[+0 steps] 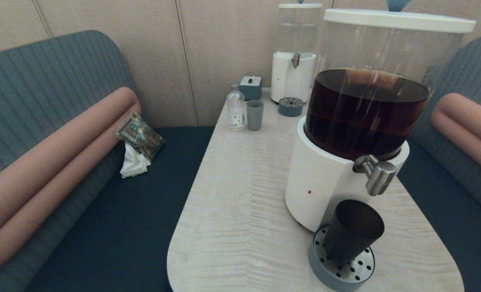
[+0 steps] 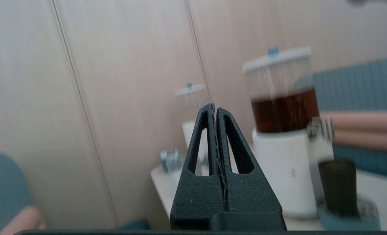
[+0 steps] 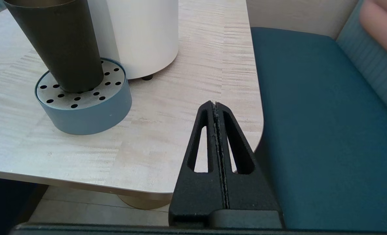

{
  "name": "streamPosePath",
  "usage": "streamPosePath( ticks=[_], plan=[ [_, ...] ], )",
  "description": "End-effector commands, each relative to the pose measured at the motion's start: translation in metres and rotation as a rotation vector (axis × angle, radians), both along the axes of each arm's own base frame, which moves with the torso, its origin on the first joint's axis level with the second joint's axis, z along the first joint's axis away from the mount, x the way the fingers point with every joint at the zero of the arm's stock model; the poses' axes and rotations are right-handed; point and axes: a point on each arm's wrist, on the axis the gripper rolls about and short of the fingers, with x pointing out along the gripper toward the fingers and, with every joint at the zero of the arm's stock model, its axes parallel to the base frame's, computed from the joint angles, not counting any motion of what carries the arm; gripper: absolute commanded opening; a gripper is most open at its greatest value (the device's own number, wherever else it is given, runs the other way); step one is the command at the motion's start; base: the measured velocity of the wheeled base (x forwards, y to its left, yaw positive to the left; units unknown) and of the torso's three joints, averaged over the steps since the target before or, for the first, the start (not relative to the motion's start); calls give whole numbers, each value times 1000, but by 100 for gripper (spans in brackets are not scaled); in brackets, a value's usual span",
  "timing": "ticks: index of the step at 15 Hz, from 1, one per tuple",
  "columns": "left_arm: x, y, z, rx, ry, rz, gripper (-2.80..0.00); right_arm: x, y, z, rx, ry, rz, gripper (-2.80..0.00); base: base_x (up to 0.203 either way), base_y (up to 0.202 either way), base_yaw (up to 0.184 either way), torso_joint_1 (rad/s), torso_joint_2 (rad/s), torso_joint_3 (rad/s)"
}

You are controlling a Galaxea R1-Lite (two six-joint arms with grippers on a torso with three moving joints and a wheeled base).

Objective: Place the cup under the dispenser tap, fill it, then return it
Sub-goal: Turn on the faucet

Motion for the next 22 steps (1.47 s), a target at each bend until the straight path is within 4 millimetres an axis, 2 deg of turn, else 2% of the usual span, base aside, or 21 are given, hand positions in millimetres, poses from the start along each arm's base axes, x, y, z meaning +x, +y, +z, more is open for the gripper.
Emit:
streamPosePath(
  ticks=[1,3,5,10,14,22],
  plan=[
    [-4,0,-18,12,-41,10,-280,1,0,-2,1,8,0,-280,0,0,0,0,0,0],
    [11,0,-43,30,22,44,-280,1,0,-2,1,8,0,-280,0,0,0,0,0,0],
    [21,2,-56,17,111,139,-280,1,0,-2,1,8,0,-280,0,0,0,0,0,0],
    [39,7,-92,23,487,361,-280,1,0,-2,1,8,0,-280,0,0,0,0,0,0],
    [42,10,-107,34,631,477,-280,1,0,-2,1,8,0,-280,0,0,0,0,0,0],
    [42,10,-107,-3,638,468,-280,1,0,-2,1,8,0,-280,0,0,0,0,0,0]
  ],
)
